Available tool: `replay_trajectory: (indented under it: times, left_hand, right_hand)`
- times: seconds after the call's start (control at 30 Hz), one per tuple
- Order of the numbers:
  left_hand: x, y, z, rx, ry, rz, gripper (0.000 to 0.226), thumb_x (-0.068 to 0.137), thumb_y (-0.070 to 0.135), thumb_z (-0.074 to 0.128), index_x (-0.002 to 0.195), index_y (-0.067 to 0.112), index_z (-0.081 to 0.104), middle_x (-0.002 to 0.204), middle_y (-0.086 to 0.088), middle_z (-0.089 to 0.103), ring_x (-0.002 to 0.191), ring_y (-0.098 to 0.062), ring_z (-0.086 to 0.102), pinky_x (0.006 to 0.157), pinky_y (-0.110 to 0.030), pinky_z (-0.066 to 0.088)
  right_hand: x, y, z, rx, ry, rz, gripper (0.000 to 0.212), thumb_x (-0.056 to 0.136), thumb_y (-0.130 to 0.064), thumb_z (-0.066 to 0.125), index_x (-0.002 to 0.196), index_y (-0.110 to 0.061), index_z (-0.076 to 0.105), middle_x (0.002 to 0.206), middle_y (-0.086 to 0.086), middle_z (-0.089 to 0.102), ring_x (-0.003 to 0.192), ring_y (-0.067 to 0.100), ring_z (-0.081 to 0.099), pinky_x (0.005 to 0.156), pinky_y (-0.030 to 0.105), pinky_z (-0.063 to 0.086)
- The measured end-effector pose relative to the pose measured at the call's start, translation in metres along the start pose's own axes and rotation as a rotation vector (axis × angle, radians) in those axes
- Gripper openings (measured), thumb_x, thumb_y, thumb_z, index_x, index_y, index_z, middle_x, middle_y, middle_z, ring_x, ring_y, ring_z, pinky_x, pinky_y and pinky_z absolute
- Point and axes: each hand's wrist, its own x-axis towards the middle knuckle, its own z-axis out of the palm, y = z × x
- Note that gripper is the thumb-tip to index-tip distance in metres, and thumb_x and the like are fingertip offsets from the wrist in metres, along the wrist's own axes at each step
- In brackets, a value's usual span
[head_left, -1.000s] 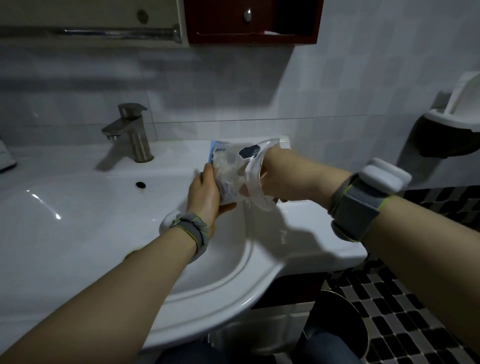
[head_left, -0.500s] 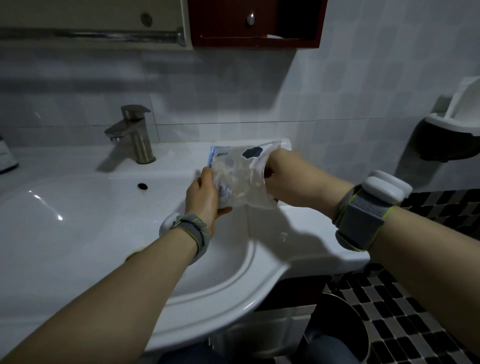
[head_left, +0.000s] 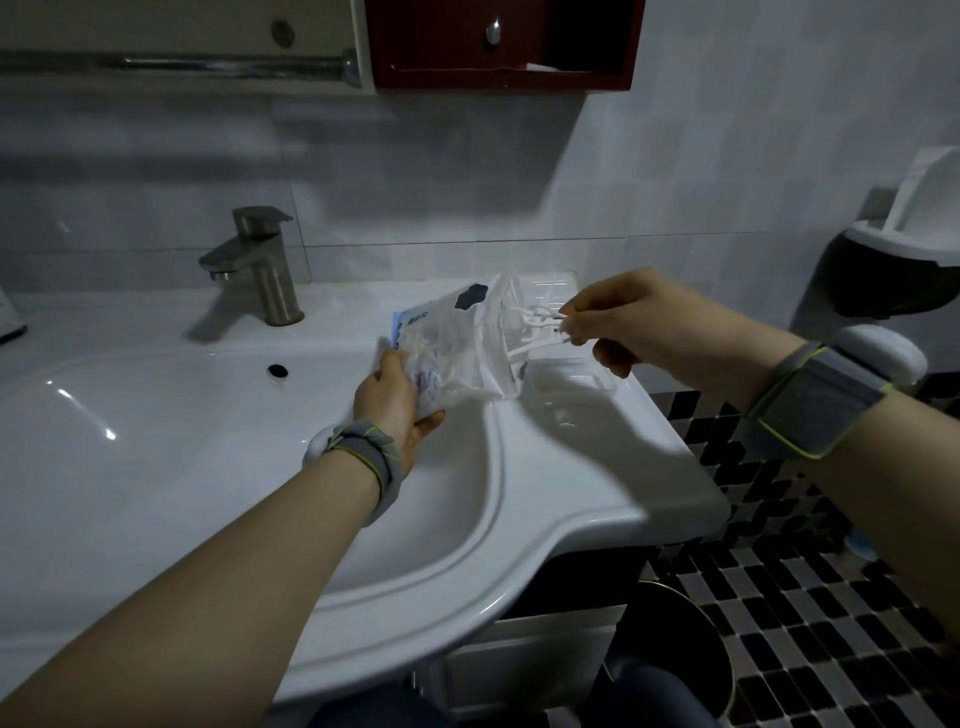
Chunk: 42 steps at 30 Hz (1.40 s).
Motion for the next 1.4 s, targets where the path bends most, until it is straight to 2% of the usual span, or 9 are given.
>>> replay_trajectory:
  times: [0.43, 0.57, 0.67, 0.8, 0.93, 1.07, 1.2, 1.33, 1.4]
  left_hand:
    - [0.008, -0.004, -0.004, 0.03, 0.025, -0.009, 0.036, 0.102, 0.04, 0.039, 0.116, 0.018, 0.063, 0.096, -0.004, 0.068, 0.075, -0.017, 0.065, 0.042, -0.02, 0.051]
    - [0.006, -0.003, -0.005, 0.02, 0.032, -0.001, 0.031, 0.102, 0.041, 0.039, 0.107, 0.02, 0.062, 0.088, -0.001, 0.067, 0.072, -0.016, 0.063, 0.044, -0.021, 0.051]
    - [0.004, -0.003, -0.004, 0.013, 0.024, 0.001, 0.031, 0.103, 0.042, 0.039, 0.103, 0.021, 0.062, 0.085, 0.0, 0.066, 0.072, -0.015, 0.063, 0.045, -0.021, 0.051]
    - [0.004, -0.003, -0.003, -0.005, 0.007, -0.008, 0.035, 0.101, 0.047, 0.041, 0.11, 0.022, 0.063, 0.09, 0.0, 0.068, 0.075, -0.015, 0.065, 0.045, -0.019, 0.05]
    - [0.002, -0.003, -0.001, -0.011, -0.007, -0.007, 0.036, 0.101, 0.047, 0.041, 0.113, 0.021, 0.063, 0.089, 0.001, 0.068, 0.074, -0.015, 0.064, 0.045, -0.018, 0.05]
    - [0.0, -0.003, 0.0, -0.028, -0.018, -0.013, 0.035, 0.102, 0.046, 0.042, 0.111, 0.02, 0.064, 0.089, -0.001, 0.069, 0.074, -0.015, 0.064, 0.044, -0.018, 0.05]
    - [-0.002, -0.003, 0.002, -0.043, -0.038, -0.018, 0.035, 0.102, 0.045, 0.042, 0.11, 0.019, 0.064, 0.089, -0.001, 0.069, 0.073, -0.015, 0.064, 0.044, -0.018, 0.05]
    - [-0.004, -0.003, 0.004, -0.05, -0.061, -0.021, 0.035, 0.102, 0.045, 0.042, 0.109, 0.019, 0.064, 0.086, -0.001, 0.068, 0.072, -0.014, 0.063, 0.043, -0.018, 0.05]
    - [-0.005, -0.003, 0.004, -0.046, -0.07, -0.024, 0.034, 0.102, 0.045, 0.042, 0.109, 0.019, 0.063, 0.086, 0.0, 0.067, 0.072, -0.014, 0.063, 0.043, -0.018, 0.049]
  right_hand:
    - [0.003, 0.034, -0.011, 0.211, 0.084, 0.067, 0.008, 0.091, -0.007, 0.063, 0.091, -0.001, 0.069, 0.074, 0.007, 0.059, 0.051, 0.017, 0.045, 0.044, 0.025, 0.041]
    - [0.006, 0.043, -0.01, 0.043, 0.146, 0.072, 0.01, 0.09, -0.008, 0.061, 0.085, -0.005, 0.068, 0.062, 0.002, 0.057, 0.039, 0.01, 0.043, 0.043, 0.022, 0.036]
    - [0.01, 0.05, -0.004, -0.131, 0.143, 0.07, 0.01, 0.089, -0.012, 0.062, 0.085, -0.009, 0.071, 0.061, 0.001, 0.06, 0.046, 0.014, 0.047, 0.047, 0.022, 0.038]
    - [0.008, 0.053, 0.003, -0.255, 0.141, 0.034, 0.009, 0.089, -0.015, 0.063, 0.083, -0.017, 0.07, 0.046, -0.013, 0.057, 0.047, 0.013, 0.049, 0.045, 0.016, 0.038]
    - [0.006, 0.051, 0.004, -0.371, 0.128, -0.014, 0.01, 0.087, -0.016, 0.064, 0.088, -0.021, 0.074, 0.061, -0.009, 0.059, 0.054, 0.01, 0.051, 0.057, 0.021, 0.04]
    - [0.007, 0.049, 0.006, -0.421, 0.11, -0.027, 0.017, 0.086, -0.013, 0.063, 0.096, -0.017, 0.077, 0.066, -0.009, 0.062, 0.058, 0.004, 0.052, 0.057, 0.017, 0.039]
    - [0.009, 0.047, 0.009, -0.466, 0.099, -0.047, 0.021, 0.085, -0.014, 0.063, 0.099, -0.019, 0.078, 0.088, -0.003, 0.073, 0.081, 0.013, 0.064, 0.068, 0.018, 0.043]
    - [0.008, 0.047, 0.009, -0.463, 0.023, -0.042, 0.023, 0.087, -0.012, 0.061, 0.103, -0.019, 0.076, 0.089, -0.006, 0.07, 0.069, 0.001, 0.058, 0.063, 0.01, 0.042]
    - [0.007, 0.048, 0.011, -0.482, -0.003, -0.058, 0.027, 0.088, -0.01, 0.059, 0.107, -0.019, 0.074, 0.097, -0.005, 0.071, 0.079, 0.008, 0.062, 0.073, 0.015, 0.045]
